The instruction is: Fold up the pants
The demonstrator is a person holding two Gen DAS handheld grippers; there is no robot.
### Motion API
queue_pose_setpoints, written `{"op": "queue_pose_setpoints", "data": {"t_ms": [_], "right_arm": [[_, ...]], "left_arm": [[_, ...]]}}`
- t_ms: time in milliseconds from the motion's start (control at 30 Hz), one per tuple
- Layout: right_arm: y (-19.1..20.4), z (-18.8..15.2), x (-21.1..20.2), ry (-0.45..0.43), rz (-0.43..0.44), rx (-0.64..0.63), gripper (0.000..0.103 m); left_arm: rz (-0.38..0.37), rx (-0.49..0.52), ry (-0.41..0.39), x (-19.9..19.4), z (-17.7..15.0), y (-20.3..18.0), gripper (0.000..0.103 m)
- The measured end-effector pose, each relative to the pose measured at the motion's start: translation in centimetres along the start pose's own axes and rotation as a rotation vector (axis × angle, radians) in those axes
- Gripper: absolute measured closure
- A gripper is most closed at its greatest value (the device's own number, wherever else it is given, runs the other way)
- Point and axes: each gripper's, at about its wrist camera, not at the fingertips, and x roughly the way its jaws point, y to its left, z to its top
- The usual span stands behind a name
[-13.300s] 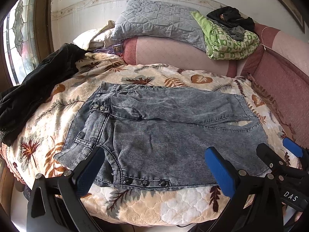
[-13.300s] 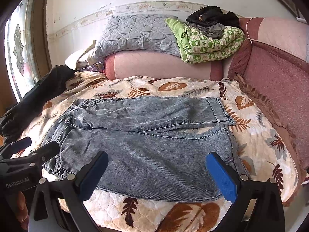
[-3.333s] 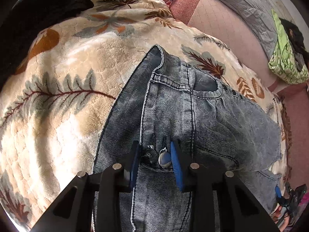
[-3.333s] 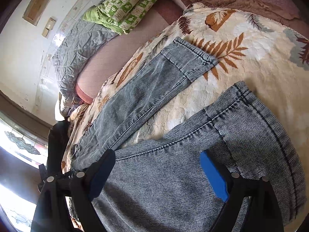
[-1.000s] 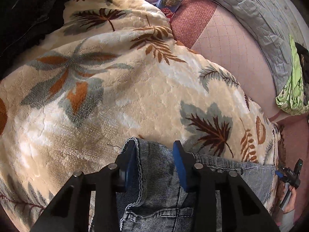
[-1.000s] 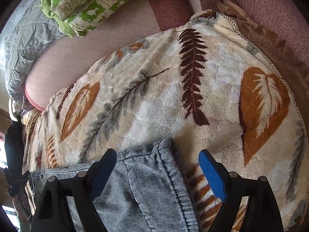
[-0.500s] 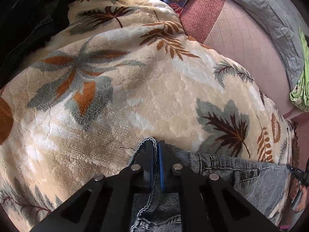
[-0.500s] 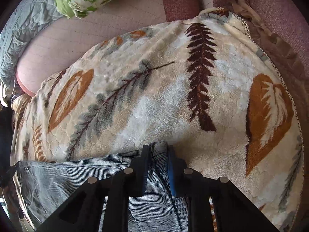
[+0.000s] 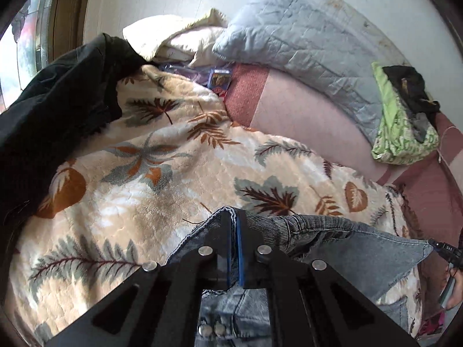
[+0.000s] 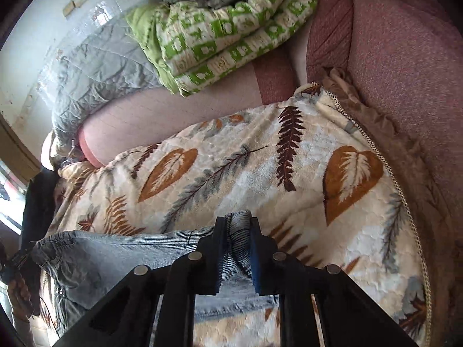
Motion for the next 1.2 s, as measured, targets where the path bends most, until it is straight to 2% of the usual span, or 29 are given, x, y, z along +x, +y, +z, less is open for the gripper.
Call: {"op": "queue_pose_setpoints", "data": {"t_ms": [167,233,300,400,433,467,500,533,567,600,633,667,700,733,767,833,933,1000,1033,1100,1133,1200], "right_arm": [[-1.7,-6.8,-8.1,-0.058,0.044,0.010,0.087],[-2.6,-10.4,-10.2,-0.056,0.051,0.016,0.087],[-3.5,-14.5,-11.3,-0.036,0.062,0.006,0.087],[-5.5,-20.3,-10.3,0.063,0.054,0.028,0.087],[-6.1,-22.1,-9.4,0.106,0.041,0.028,0.085],[-6.5,-23.6,-8.0,0.182,0.015,0.022,0.083],[-7.1,-24.9,-6.8,0.266,-0.001,0.028,0.078],[-7.4,-25.4,-6.9,0.250,0.004,0.038,0.075],[-7.5,-25.3,-7.6,0.227,0.023,0.054,0.066],[-7.8,-25.0,-8.2,0.228,0.047,0.094,0.056],[-8.1,-24.6,-9.1,0.209,0.067,0.134,0.038],[-8.3,-24.2,-10.0,0.180,0.063,0.150,0.031],[-8.2,-23.6,-10.8,0.158,0.034,0.145,0.031],[-8.1,-22.9,-11.4,0.135,0.015,0.137,0.031],[-8.0,-22.2,-11.8,0.114,0.019,0.138,0.031],[-7.7,-20.5,-11.5,0.094,0.037,0.151,0.031],[-7.3,-18.1,-8.3,0.119,0.040,0.151,0.031],[-7.3,-17.0,-5.0,0.179,0.014,0.150,0.032],[-7.6,-16.7,-3.6,0.199,0.004,0.167,0.033],[-7.4,-16.7,-1.5,0.256,0.030,0.159,0.069],[-6.9,-16.7,-1.2,0.258,0.000,0.129,0.091],[-5.3,-16.6,-2.1,0.208,-0.036,0.039,0.092]], "left_arm": [[-0.049,0.009,-0.058,-8.6,-5.8,1.4,0.100],[-0.052,0.008,-0.047,-10.7,-8.7,2.7,0.100],[-0.040,0.020,-0.003,-11.7,-11.5,4.0,0.100],[-0.015,0.031,0.125,-10.7,-15.2,6.0,0.100],[-0.014,0.037,0.204,-9.7,-16.3,6.4,0.099],[0.008,0.050,0.255,-9.1,-17.3,6.8,0.098],[0.047,0.055,0.274,-8.8,-17.8,7.2,0.096],[0.058,0.047,0.307,-8.6,-17.9,7.6,0.093],[0.047,0.016,0.312,-8.8,-17.7,8.1,0.093],[0.046,-0.013,0.289,-9.5,-17.3,8.4,0.093],[0.063,-0.017,0.254,-10.5,-16.9,8.5,0.093],[0.096,-0.010,0.209,-11.5,-16.3,8.3,0.087],[0.125,-0.003,0.168,-12.5,-15.8,8.1,0.083],[0.130,0.003,0.136,-13.2,-15.2,7.6,0.074],[0.115,0.017,0.111,-13.8,-14.8,6.9,0.067],[0.076,0.061,0.085,-14.0,-14.3,5.0,0.061],[0.026,0.143,0.094,-12.5,-14.6,1.4,0.058],[-0.007,0.162,0.129,-10.5,-15.4,-0.1,0.058],[0.000,0.166,0.155,-9.1,-16.0,-0.6,0.058],[0.043,0.190,0.226,-6.0,-17.5,-1.0,0.058],[0.073,0.187,0.267,-4.6,-18.4,-0.8,0.058],[0.099,0.193,0.281,-3.2,-19.6,-0.4,0.058]]}}
